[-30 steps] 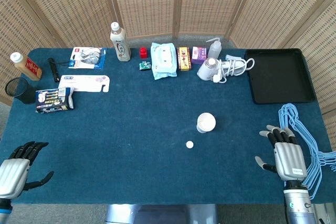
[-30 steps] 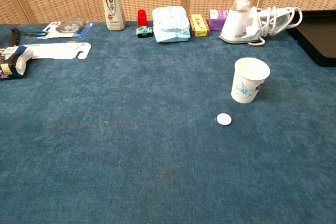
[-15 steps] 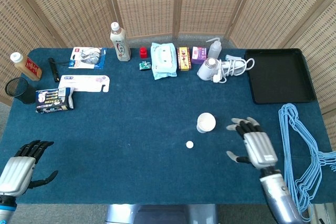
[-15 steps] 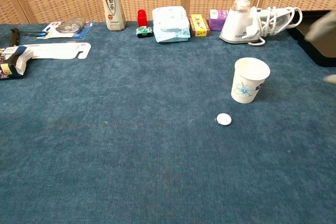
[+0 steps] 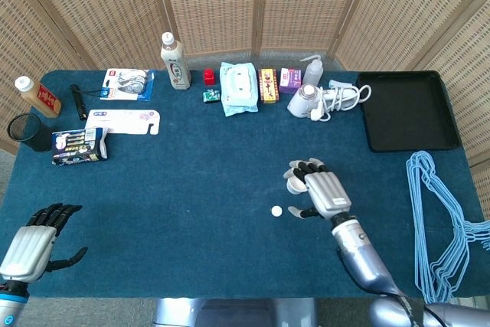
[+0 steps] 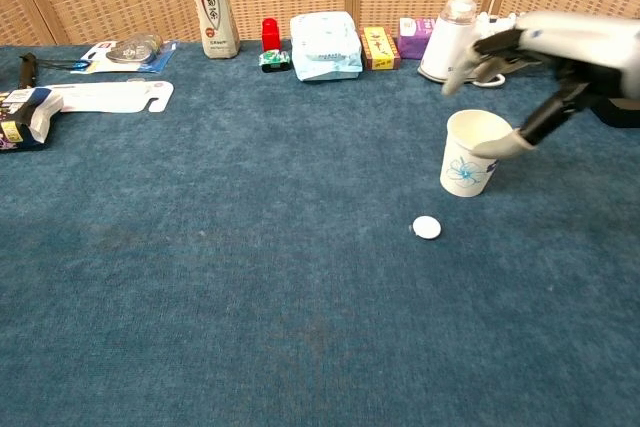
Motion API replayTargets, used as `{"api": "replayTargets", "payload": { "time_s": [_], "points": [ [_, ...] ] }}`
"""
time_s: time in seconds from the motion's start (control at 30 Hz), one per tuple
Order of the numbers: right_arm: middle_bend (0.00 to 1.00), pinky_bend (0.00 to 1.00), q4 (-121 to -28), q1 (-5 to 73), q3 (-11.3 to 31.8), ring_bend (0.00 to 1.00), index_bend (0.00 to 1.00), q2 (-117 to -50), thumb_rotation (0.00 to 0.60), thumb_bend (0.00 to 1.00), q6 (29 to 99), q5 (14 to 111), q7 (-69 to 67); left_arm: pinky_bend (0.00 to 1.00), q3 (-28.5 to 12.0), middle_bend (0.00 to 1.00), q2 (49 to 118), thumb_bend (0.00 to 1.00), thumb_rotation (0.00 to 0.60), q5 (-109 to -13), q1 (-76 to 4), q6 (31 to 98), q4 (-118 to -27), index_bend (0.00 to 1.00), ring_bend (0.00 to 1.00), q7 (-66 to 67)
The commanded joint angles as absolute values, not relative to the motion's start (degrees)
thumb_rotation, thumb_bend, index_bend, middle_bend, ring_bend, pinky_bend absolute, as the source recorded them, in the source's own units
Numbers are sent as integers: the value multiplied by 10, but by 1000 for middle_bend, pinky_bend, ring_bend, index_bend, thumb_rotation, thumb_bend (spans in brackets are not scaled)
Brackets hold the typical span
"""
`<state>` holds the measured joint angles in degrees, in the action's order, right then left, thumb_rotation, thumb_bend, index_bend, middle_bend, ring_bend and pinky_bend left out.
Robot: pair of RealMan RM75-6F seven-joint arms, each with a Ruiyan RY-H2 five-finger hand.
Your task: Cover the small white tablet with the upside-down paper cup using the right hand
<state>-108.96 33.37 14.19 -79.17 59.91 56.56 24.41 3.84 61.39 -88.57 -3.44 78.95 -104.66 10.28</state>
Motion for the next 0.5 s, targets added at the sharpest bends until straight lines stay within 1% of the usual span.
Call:
{"api": "replayTargets", "payload": {
  "time_s": [0.03, 0.23, 0.5],
  "points": [
    [189, 93, -1065, 364, 150, 187, 284, -818, 560, 254, 585, 527, 272, 162, 37, 213, 617, 249, 347, -883, -37, 785, -1044, 159, 139, 103],
    [181, 93, -1019, 404, 158, 184, 261, -857, 557, 253, 587, 479, 302, 162, 34, 212, 622, 249, 345, -877, -43, 778, -1036, 158, 139, 99],
    [176, 93, -979, 433, 159, 180, 251, -877, 558, 251, 600, 446, 328, 163, 34, 213, 627, 248, 346, -870, -48, 770, -1025, 159, 139, 91]
  ]
}}
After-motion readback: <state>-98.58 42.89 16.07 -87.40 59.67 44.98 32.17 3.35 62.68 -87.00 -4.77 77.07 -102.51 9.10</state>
